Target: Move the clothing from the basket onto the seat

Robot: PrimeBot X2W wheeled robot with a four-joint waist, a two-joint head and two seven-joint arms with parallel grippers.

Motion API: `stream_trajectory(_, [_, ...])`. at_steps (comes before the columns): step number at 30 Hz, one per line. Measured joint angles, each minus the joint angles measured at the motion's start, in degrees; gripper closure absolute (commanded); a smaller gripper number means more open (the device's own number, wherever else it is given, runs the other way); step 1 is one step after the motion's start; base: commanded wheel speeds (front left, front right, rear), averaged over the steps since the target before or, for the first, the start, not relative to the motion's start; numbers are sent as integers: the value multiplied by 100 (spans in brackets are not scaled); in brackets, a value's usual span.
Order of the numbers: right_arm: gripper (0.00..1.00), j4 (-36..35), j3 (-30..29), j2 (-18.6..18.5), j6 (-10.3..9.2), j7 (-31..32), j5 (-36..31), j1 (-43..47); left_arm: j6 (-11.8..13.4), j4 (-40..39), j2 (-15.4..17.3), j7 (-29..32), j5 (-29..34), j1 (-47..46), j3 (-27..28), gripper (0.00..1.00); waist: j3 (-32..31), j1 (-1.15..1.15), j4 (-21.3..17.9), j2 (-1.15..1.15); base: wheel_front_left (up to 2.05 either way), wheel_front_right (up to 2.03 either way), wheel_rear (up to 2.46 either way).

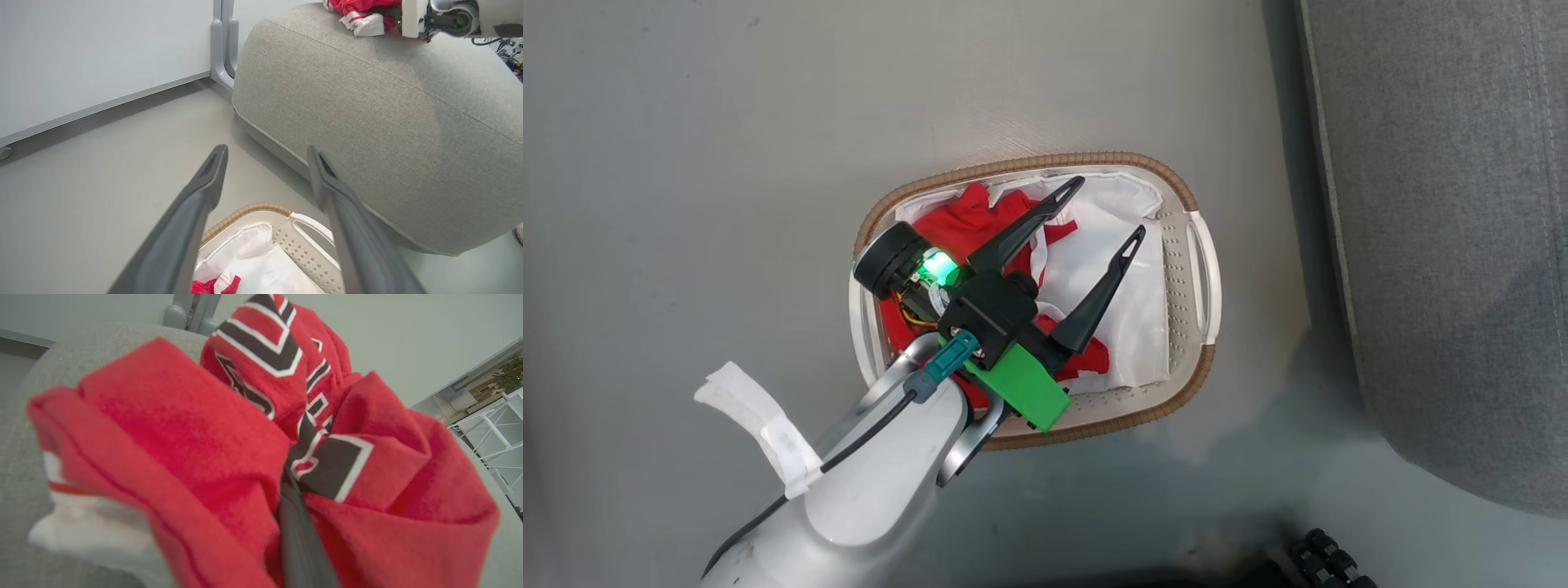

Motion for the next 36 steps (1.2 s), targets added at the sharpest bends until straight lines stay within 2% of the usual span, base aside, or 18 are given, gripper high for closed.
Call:
stream_trajectory(1, [73, -16, -12, 33, 0, -12, -31, 16, 0, 10, -2, 0, -1, 0, 5, 0, -8, 0, -23, 0, 0, 0, 0])
stream_trajectory(2, [23, -37, -11, 62, 0, -14, -46, 41, 1, 18, -3, 0, -2, 0, 9, 0, -20, 0, -41, 0, 0, 0, 0])
stream_trajectory(3, [0, -102, 10, 121, 0, -14, -51, 90, 0, 30, -1, 0, -2, 0, 8, 0, -44, 0, -66, 0, 0, 0, 0])
stream_trajectory(15, [0, -921, 710, 594, 1, -15, 617, 1298, 0, 198, 47, 0, -109, 118, 185, 0, -526, 0, -324, 0, 0, 0, 0])
stream_trajectory(23, [0, -1300, 1089, 644, 0, -14, 1067, 1884, 0, 268, -23, 0, -207, 415, 482, 0, -1049, 0, -393, 0, 0, 0, 0])
stream_trajectory(30, [0, -1684, 1382, 661, 1, -15, 1324, 1885, 0, 302, -137, 0, -255, 751, 1012, 0, -1625, -1, -346, 0, 0, 0, 0])
stream_trajectory(36, [0, -1887, 1466, 929, 0, -15, 1678, 1909, 5, 341, -244, 0, -230, 1209, 1669, 0, -2154, -1, -233, 0, 0, 0, 0])
